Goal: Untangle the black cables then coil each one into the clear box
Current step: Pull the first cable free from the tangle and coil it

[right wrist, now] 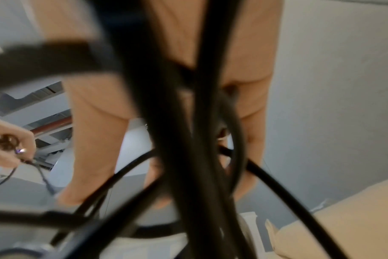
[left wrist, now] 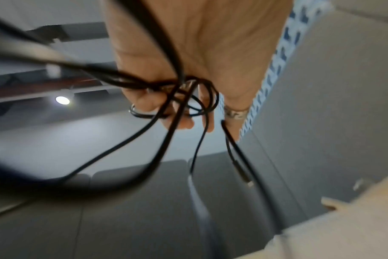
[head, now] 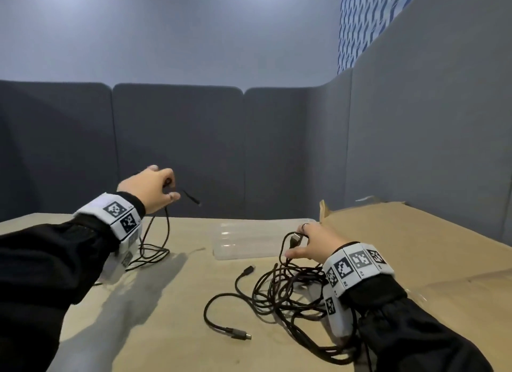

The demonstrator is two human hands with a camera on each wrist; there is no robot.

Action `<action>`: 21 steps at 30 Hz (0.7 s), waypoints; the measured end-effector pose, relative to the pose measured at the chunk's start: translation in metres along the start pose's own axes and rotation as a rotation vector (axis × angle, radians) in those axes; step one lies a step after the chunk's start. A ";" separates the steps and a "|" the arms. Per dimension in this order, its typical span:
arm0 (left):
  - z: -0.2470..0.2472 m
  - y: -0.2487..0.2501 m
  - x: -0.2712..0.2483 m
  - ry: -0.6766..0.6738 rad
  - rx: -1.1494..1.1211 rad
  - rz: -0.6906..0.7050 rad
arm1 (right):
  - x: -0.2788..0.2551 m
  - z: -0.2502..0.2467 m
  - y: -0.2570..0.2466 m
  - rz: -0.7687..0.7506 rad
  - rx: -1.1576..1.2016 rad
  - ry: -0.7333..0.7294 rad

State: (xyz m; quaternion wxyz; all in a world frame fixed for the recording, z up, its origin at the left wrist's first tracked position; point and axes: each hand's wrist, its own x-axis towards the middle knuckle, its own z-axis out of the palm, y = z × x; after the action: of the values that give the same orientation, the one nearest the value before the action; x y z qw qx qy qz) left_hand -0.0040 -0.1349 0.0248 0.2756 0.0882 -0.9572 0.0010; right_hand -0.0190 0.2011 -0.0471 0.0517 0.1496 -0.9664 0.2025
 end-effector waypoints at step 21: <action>0.040 0.125 -0.088 -0.809 -0.660 0.380 | -0.008 -0.006 -0.016 -0.268 0.484 -0.091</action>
State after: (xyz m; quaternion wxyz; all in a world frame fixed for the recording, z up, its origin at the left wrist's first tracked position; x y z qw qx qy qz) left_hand 0.0275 0.0012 -0.0496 -0.1058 -0.1836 -0.9354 -0.2832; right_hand -0.0064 0.1917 -0.0370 -0.0025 0.2930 -0.8629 0.4117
